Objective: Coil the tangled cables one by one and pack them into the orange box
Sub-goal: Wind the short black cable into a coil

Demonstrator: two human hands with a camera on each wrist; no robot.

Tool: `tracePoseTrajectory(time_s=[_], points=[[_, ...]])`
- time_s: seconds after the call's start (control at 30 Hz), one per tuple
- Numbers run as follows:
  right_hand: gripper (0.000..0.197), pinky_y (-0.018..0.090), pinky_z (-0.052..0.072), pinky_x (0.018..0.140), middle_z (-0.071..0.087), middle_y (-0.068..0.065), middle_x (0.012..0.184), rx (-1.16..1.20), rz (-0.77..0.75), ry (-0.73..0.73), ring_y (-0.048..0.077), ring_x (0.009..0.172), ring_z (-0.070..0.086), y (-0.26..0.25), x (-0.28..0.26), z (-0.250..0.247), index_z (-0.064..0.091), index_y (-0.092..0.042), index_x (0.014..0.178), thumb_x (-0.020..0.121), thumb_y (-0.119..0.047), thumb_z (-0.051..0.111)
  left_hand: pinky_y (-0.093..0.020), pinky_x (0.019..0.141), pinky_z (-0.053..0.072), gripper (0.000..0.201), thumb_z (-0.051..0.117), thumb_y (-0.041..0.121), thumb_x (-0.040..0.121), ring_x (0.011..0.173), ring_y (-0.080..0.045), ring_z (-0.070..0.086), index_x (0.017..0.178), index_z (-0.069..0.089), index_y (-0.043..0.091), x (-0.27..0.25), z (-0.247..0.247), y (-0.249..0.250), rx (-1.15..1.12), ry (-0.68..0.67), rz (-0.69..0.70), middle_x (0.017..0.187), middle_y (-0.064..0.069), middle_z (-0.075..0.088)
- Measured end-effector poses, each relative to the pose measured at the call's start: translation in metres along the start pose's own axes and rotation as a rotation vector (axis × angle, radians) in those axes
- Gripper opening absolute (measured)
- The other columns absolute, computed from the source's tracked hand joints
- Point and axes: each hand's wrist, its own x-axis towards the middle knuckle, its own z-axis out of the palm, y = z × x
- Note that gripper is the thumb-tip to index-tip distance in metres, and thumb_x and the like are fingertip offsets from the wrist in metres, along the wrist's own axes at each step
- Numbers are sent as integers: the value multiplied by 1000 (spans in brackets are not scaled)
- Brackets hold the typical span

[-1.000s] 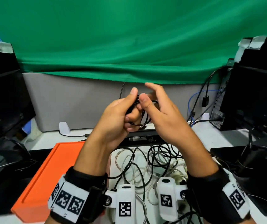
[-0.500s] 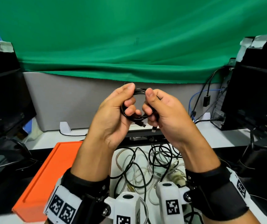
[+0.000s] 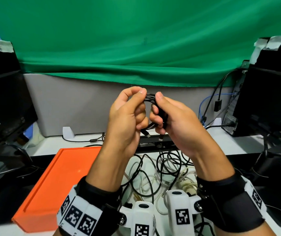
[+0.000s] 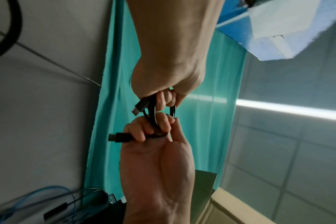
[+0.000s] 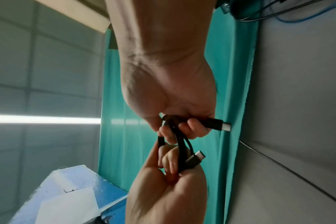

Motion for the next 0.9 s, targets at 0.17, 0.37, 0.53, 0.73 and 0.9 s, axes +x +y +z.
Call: tracePoseTrajectory(time_s=[0.17,0.37,0.53,0.73,0.9], points=[[38,17,32,53,41,-13,64,-206,-181,222,2,57,44,-2,-1,-8,45,-25,74,109,-37,39,-34,69,60,31,55,32,102,78,-20,69,112,66,5,0,-13,7,455,-224,-20,90,-10,71],[37,27,23,52,36,-9,62,-85,-151,221,8,57,26,-7,0,-18,42,-20,79,108,-41,36,-24,49,47,7,63,10,96,51,-15,55,92,68,6,-2,-30,25,544,-303,-32,76,1,72],[37,28,23,52,36,-9,62,-85,-137,211,9,58,27,-5,1,-18,43,-21,79,108,-43,37,-26,53,54,9,63,10,97,56,-17,59,99,69,4,1,-31,24,499,-233,34,80,-4,72],[37,27,32,58,42,-13,64,-336,-242,253,2,57,37,-1,2,-12,43,-25,76,108,-42,38,-23,66,53,6,76,21,85,70,-12,63,88,72,19,1,-24,24,323,-215,115,80,1,70],[37,33,37,60,43,-12,67,-388,-255,260,5,60,41,0,-1,-4,44,-29,75,108,-45,38,-23,86,53,12,77,20,85,93,-4,68,91,67,17,1,-21,18,459,-145,271,100,7,74]])
